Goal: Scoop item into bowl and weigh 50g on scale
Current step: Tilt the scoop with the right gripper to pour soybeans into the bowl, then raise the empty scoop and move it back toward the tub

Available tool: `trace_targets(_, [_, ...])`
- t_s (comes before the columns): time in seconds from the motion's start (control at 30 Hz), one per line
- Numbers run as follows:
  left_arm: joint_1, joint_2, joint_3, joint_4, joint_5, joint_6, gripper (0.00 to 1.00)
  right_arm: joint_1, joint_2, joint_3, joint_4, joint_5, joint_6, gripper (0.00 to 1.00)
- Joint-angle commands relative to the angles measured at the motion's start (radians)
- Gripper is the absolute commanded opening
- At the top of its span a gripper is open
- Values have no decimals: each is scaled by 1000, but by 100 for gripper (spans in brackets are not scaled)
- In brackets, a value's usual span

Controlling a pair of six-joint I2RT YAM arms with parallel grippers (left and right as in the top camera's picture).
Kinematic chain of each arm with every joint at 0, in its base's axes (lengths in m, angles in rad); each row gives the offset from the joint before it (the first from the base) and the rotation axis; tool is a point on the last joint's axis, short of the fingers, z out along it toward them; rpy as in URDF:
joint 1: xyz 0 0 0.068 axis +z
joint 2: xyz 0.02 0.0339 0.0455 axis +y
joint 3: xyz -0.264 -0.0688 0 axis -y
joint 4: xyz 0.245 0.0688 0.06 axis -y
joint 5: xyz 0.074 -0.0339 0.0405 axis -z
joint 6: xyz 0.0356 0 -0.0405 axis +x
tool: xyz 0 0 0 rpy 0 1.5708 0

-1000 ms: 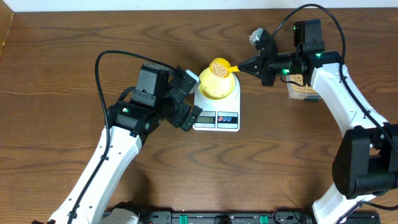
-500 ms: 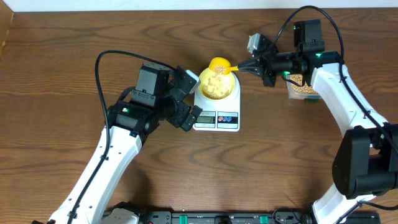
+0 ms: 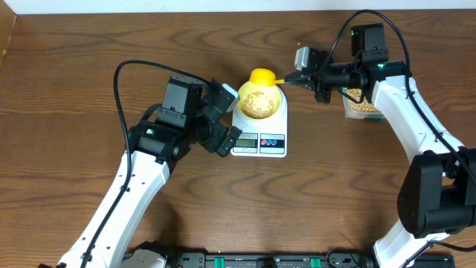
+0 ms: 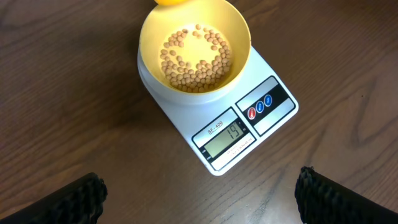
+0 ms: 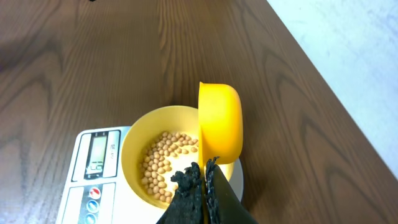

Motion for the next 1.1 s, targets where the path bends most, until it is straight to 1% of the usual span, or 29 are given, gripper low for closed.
trace_targets(0.0, [4,-7,-3,-2,12,3,99,11,6,-6,1,-8,-44,1])
trace_targets(0.67, [4,-7,-3,-2,12,3,99,10,6,-6,2,-14,-16,1])
trace_targets(0.8, [4,-7,-3,-2,12,3,99,10,6,-6,10,-11,19,1])
trace_targets(0.93, [4,-7,-3,-2,12,3,99,10,6,-6,10,-3,21,1])
trace_targets(1.07, [4,-7,-3,-2,12,3,99,10,6,-6,20,1,65,1])
